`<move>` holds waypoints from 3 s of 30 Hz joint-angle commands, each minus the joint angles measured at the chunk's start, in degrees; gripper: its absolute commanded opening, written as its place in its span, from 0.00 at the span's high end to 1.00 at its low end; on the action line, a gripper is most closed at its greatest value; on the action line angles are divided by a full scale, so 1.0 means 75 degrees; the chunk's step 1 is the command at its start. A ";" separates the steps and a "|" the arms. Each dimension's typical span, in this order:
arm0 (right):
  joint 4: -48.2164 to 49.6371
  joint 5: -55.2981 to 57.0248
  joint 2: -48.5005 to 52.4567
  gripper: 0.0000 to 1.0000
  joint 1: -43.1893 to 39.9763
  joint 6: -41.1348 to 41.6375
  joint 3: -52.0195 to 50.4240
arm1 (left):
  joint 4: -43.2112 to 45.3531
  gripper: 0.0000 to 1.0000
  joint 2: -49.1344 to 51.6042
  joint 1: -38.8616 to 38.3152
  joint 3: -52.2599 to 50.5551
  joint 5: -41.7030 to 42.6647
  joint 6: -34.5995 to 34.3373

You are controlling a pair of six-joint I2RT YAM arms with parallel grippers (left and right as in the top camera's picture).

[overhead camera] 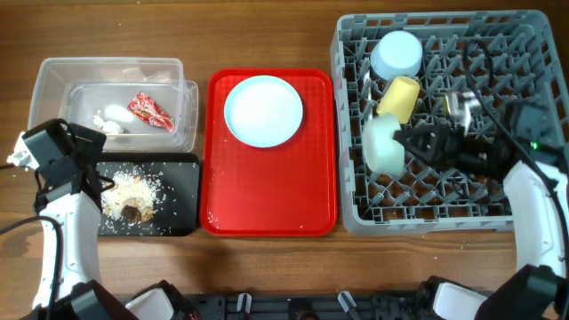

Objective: Sort waste into correct bins and load items into the dishwasher rack
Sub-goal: 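Carry the green bowl into the rack and set it down, then move the right gripper back to the light-blue plate on the red tray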

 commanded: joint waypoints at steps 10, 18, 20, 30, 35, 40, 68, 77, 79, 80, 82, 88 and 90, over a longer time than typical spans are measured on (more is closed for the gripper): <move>0.1279 0.0970 -0.0041 0.93 -0.1376 0.0361 -0.1512 | 0.0020 0.00 -0.0085 0.0035 0.0079 -0.0044 0.0119; 0.1288 0.2294 -0.0044 0.65 -0.1821 0.0423 -0.1510 | 0.0020 0.00 -0.0085 0.0035 0.0079 -0.0044 0.0119; 0.1285 0.2774 -0.0044 0.61 -0.1891 0.0420 -0.1483 | 0.0020 0.00 -0.0085 0.0035 0.0079 -0.0044 0.0117; 0.0772 0.4908 -0.0085 0.49 -0.1906 0.1192 -0.0006 | 0.0020 0.00 -0.0085 0.0035 0.0079 -0.0044 0.0119; 0.0259 0.4992 -0.0146 0.46 -0.1466 0.1125 0.1475 | 0.0020 0.00 -0.0085 0.0035 0.0079 -0.0044 0.0117; -0.0093 0.5059 -0.0187 0.46 -0.0038 0.0924 0.2576 | 0.0020 0.00 -0.0085 0.0035 0.0079 -0.0044 0.0119; 0.5887 1.1304 0.4919 0.95 0.7936 0.0927 0.2961 | 0.0020 0.00 -0.0085 0.0035 0.0079 -0.0044 0.0117; 0.5616 1.0244 0.5231 0.96 0.7936 0.0953 0.2961 | 0.0020 0.00 -0.0085 0.0035 0.0079 -0.0044 0.0117; 0.5316 1.0115 0.5231 0.96 0.7936 0.0959 0.2961 | 0.0020 0.00 -0.0085 0.0035 0.0079 -0.0044 0.0117; 0.5094 1.0057 0.5231 0.95 0.7936 0.0973 0.2961 | 0.0020 0.00 -0.0085 0.0035 0.0079 -0.0044 0.0119; 0.4890 0.9946 0.5231 0.96 0.7936 0.1172 0.2961 | 0.0020 0.00 -0.0085 0.0035 0.0079 -0.0044 0.0119; 0.4634 0.9005 0.5211 0.95 0.7938 0.1789 0.2961 | 0.0020 0.00 -0.0085 0.0035 0.0079 -0.0044 0.0117; 0.4438 0.8612 0.5211 0.96 0.7938 0.2168 0.2961 | 0.0020 0.00 -0.0085 0.0035 0.0079 -0.0044 0.0117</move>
